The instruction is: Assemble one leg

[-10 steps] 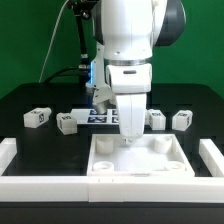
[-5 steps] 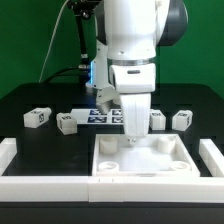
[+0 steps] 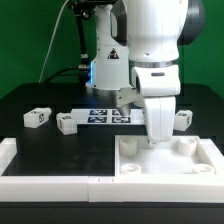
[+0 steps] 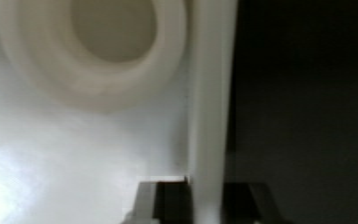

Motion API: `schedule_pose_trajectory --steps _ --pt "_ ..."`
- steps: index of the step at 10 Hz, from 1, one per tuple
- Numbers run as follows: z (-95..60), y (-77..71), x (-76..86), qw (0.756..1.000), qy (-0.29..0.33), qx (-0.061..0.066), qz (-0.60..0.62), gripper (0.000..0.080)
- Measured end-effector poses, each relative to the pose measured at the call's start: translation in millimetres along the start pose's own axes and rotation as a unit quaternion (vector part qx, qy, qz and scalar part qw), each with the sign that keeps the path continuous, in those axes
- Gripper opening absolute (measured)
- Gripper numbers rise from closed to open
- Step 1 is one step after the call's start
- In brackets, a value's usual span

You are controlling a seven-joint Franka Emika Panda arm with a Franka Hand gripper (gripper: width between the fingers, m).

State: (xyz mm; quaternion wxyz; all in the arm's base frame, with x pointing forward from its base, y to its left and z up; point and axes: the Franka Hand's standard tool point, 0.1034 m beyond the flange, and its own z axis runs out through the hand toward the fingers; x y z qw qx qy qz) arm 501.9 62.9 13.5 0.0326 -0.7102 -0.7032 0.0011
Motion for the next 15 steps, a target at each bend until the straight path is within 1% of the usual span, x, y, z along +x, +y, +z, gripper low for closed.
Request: schedule_pose_trajectory --steps 1,2,4,5,6,7,11,12,14,15 --pt "0.4 -0.4 -0.4 1.000 0.000 0.000 0.000 0.0060" --pt "0.5 -0.5 -0.8 1.000 0.000 0.001 0.001 0.0187" --pt "0.7 -0.5 -1.2 1.000 0.000 0.001 0.001 0.0490" --pt "0.7 -0.5 -1.5 1.000 0.000 0.001 0.001 0.0490" --pt "0.7 -0.5 -1.6 1.000 0.000 0.001 0.002 0.0597" --pt "0.8 -0.5 -1.9 1.000 0.000 0.001 0.002 0.0635" --pt "-0.3 -0.7 -2.0 1.000 0.000 0.000 0.008 0.0649" --pt "-9.6 -5.5 -0.6 0.999 -0.003 -0.004 0.037 0.0649" --pt "-35.1 -32.9 4.2 0.995 -0.012 -0.010 0.099 0.0649" --pt "-43.1 -44.3 7.7 0.992 -0.015 -0.012 0.125 0.0649"
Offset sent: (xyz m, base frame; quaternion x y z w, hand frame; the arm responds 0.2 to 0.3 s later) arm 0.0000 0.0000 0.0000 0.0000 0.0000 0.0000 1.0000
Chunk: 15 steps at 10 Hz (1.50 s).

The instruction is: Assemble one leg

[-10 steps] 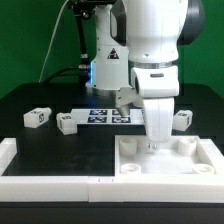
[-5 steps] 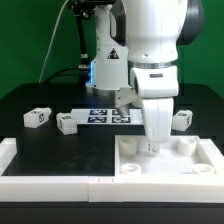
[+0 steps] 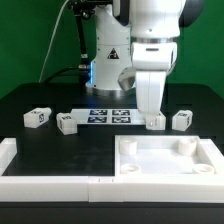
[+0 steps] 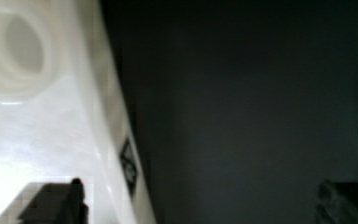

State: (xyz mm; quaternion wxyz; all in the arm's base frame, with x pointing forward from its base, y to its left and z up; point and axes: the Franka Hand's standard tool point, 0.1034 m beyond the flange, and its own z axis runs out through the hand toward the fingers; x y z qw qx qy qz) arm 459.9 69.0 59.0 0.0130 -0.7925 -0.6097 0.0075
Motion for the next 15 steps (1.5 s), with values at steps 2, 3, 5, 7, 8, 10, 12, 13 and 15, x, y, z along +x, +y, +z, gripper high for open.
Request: schedule_pose_trajectory --steps 2,3,5,7,8,10,12,13,15 --pt "-1.6 -5.8 -1.0 1.000 -0.003 0.002 0.012 0.0649" --pt "-0.5 -6.0 -1.3 1.000 -0.003 0.003 0.031 0.0649" --pt "-0.4 -6.7 -1.0 0.997 -0.002 0.004 0.081 0.0649" --pt "1.2 -8.7 0.1 0.981 0.003 0.001 0.192 0.0649" --pt "6.1 -18.4 -2.0 0.967 0.011 -0.003 0.256 0.0649" --pt "12.7 -44.0 -7.5 0.910 0.014 0.008 0.414 0.0649" --pt "13.6 -55.0 -0.5 0.837 0.013 0.018 0.547 0.0649" --pt "11.0 -56.5 5.4 0.801 0.013 0.021 0.598 0.0649" --pt "9.1 -55.7 10.5 0.750 0.015 0.025 0.661 0.0649"
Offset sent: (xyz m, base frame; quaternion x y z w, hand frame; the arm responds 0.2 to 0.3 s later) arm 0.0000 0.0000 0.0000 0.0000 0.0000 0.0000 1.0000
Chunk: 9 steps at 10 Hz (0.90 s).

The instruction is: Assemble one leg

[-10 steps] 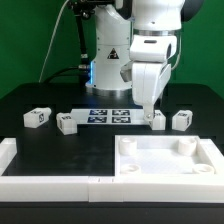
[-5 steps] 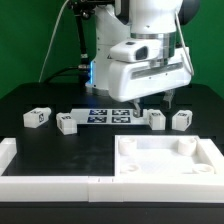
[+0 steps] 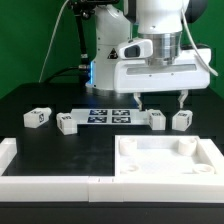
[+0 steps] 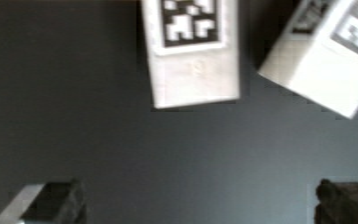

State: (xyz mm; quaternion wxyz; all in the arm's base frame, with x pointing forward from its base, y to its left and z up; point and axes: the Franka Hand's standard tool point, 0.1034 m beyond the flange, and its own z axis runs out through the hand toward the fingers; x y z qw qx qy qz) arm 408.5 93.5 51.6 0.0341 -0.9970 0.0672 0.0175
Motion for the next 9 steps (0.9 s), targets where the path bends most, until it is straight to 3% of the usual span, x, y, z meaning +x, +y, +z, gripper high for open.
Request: schedule_pose_trajectory --steps 2,5,9 --pt "1.0 -5.9 -3.4 0.999 -0.002 0.002 0.049 0.0649" --pt "8.9 -34.7 -20.7 0.996 -0.007 0.003 0.093 0.0649" --pt "8.5 -38.2 -21.5 0.980 -0.011 0.011 0.196 0.0649"
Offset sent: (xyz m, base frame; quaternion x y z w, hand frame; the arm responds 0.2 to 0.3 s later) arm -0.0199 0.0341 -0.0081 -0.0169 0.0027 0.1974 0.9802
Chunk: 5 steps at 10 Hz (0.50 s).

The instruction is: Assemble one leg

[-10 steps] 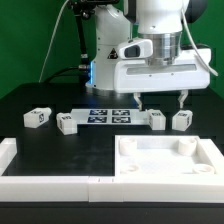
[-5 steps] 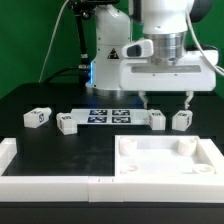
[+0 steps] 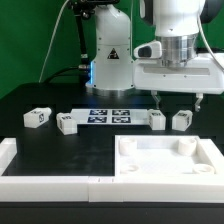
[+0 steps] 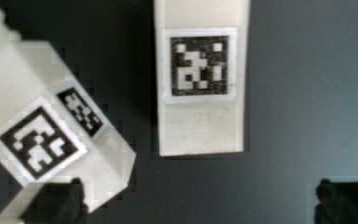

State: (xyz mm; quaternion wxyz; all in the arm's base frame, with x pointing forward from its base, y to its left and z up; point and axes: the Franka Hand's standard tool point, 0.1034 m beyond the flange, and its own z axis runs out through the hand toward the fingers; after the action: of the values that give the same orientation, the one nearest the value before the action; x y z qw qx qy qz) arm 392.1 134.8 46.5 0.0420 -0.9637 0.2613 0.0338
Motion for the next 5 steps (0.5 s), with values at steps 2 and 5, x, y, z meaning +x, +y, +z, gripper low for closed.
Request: schedule_pose_trajectory --steps 2,5 --pt "0.4 0.1 -1.0 0.999 -0.005 0.001 0.036 0.0649" --pt "0.8 -1.1 -4.1 1.000 -0.019 -0.003 0.004 0.0649"
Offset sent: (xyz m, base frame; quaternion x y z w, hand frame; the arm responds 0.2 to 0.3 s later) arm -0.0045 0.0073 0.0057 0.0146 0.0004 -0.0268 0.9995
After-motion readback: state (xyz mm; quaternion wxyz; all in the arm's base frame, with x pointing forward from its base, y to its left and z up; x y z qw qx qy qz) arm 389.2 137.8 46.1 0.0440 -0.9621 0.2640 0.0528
